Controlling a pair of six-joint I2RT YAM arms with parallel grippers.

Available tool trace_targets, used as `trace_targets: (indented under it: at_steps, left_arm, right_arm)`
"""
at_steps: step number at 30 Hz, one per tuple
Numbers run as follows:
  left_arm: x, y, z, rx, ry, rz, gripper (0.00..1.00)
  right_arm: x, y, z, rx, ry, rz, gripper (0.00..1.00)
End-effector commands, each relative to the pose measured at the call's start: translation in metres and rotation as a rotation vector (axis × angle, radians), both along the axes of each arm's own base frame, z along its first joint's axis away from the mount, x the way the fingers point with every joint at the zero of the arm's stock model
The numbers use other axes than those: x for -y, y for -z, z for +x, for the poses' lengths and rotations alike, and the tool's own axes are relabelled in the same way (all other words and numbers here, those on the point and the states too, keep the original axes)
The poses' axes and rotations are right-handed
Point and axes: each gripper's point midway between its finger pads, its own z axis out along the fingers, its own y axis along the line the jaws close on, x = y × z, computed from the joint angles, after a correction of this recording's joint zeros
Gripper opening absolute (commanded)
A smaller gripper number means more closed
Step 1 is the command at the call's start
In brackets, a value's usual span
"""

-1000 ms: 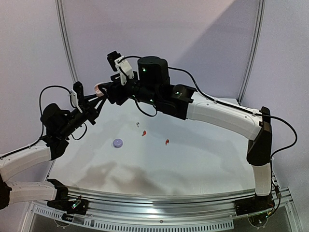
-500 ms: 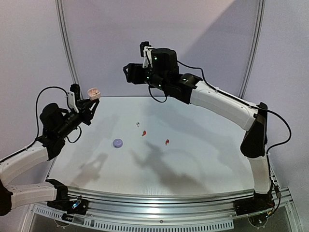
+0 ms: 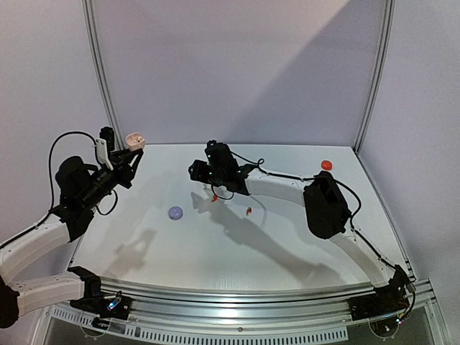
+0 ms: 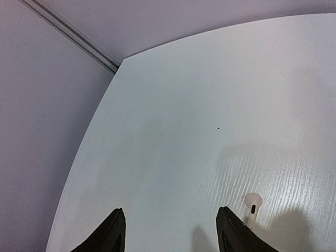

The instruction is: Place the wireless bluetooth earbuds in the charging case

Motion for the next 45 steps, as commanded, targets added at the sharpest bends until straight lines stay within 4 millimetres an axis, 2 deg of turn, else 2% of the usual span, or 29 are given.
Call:
trace_targets:
  at_steps: [1,8,14,19,33,41,45]
  left_arm:
    - [-0.007,0.01,-0.002,-0.017,-0.017,0.012,0.0]
    - [-0.012,0.012,-0.002,-0.009,-0.032,0.005,0.0]
    - [-0.016,0.014,-0.001,-0.007,-0.049,0.011,0.0]
    - [-0.018,0.017,0.0,-0.014,-0.056,0.012,0.0]
    - [-0.02,0.02,0.0,-0.025,-0.061,0.012,0.0]
    - [-0.021,0.025,0.002,-0.045,-0.061,0.007,0.0]
    - [-0.02,0.027,0.003,-0.056,-0.055,0.002,0.0]
  right_arm:
    - [-0.008,-0.033,0.021,0.04,0.027,0.196,0.6]
    - [0.014,0.005,0.046,-0.034,0.134,0.227,0.58]
    - [0.017,0.041,0.048,-0.116,0.15,0.22,0.57]
    - [0.011,0.061,0.045,-0.161,0.12,0.24,0.54]
    - [0.018,0.094,0.047,-0.195,0.141,0.199,0.44]
    - [0.013,0.1,0.041,-0.191,0.074,0.147,0.38]
    - [0.004,0.101,0.03,-0.214,-0.001,0.142,0.35]
